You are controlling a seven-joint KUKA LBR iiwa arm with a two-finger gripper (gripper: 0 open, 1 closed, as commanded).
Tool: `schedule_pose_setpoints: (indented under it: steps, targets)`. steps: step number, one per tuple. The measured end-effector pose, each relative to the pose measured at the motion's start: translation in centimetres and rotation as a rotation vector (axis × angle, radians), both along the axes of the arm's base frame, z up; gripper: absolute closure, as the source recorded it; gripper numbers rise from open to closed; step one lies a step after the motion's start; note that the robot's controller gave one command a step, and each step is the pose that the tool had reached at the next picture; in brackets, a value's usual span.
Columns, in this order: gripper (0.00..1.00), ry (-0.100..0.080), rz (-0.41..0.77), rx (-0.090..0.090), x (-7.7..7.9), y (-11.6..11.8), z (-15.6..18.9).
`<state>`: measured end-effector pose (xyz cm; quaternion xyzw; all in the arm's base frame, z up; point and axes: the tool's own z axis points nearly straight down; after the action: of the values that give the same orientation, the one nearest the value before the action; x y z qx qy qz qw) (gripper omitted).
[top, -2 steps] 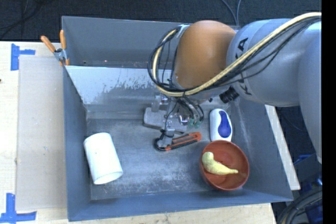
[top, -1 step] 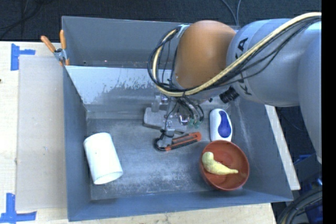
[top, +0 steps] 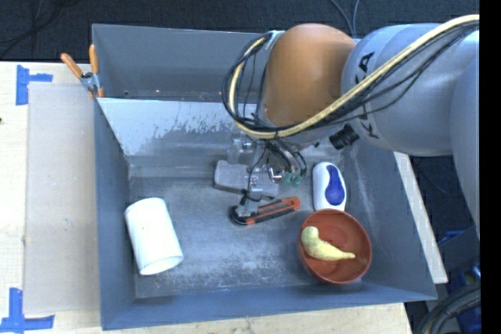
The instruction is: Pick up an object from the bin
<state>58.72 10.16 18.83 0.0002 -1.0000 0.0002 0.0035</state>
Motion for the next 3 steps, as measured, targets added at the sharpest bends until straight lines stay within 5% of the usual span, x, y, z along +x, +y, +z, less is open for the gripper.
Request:
schedule_pose_setpoints:
  steps: [1,2,3]
  targets:
    - [0.00,0.001,0.100,0.001,-0.8,-2.7,5.7]
    - [0.00,-0.005,0.021,0.003,0.8,-2.5,8.3]
    - [1.00,-0.004,0.222,0.002,0.2,-7.0,2.9]
